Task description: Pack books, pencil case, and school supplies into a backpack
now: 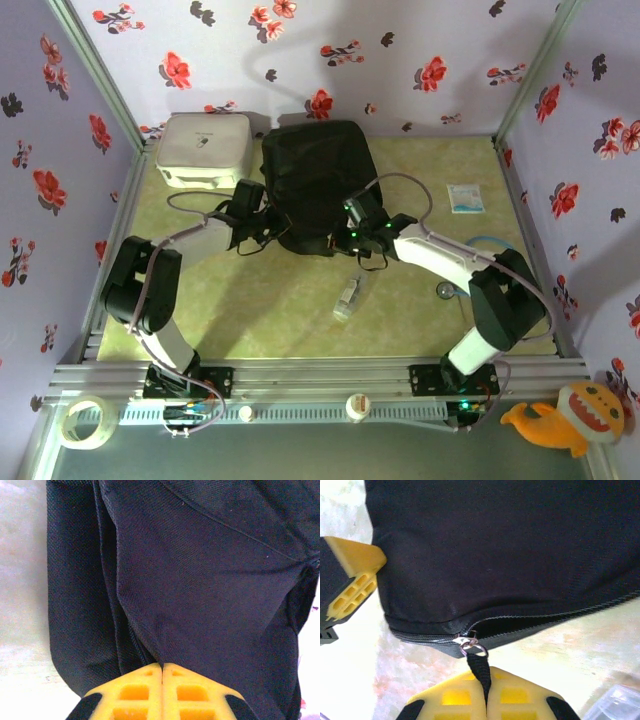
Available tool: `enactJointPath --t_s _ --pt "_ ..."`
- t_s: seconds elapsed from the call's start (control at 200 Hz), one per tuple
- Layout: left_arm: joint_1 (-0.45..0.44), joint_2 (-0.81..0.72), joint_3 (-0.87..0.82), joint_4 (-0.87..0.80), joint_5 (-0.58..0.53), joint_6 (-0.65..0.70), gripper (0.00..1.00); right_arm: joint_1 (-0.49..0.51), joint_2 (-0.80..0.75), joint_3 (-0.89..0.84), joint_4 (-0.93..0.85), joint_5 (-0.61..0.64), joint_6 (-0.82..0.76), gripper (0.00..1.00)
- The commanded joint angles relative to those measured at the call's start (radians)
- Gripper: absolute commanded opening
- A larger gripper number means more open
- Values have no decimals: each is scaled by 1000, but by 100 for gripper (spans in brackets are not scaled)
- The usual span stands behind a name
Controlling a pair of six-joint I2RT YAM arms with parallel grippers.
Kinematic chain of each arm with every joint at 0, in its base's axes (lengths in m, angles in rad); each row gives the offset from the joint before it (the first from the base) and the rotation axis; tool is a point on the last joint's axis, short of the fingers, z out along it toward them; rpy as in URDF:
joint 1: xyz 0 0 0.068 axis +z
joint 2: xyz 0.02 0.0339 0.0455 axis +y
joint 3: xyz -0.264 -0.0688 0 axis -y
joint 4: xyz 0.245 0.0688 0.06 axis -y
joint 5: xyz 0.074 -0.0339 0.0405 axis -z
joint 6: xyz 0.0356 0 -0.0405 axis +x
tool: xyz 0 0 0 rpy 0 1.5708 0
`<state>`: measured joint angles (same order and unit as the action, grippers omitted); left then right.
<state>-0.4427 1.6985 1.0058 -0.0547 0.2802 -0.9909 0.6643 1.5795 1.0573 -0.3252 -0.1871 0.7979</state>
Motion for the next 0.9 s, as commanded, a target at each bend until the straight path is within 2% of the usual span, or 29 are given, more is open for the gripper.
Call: enactJointPath --t_s 0.0,0.125,0.29,0.43,0.52,0.63,0.895 --pt "33 19 20 -55 -85 59 0 -25 -50 -23 -91 59 33 0" --pt "40 14 21 -67 -80 77 0 -56 -63 -34 -139 110 30 0" --pt "45 2 28 -84 -47 121 0 -120 -108 -56 -216 255 -13 0" --pt "44 9 43 -97 -12 156 0 -207 -125 -70 -257 305 -74 0" --pt "45 9 58 -120 -15 184 0 -214 -140 -68 -266 302 -115 0" --pt "59 0 90 -184 -47 241 0 -169 -166 -73 -238 223 -146 0" --pt "157 -35 150 -324 -96 419 0 79 -95 80 -235 171 -149 0"
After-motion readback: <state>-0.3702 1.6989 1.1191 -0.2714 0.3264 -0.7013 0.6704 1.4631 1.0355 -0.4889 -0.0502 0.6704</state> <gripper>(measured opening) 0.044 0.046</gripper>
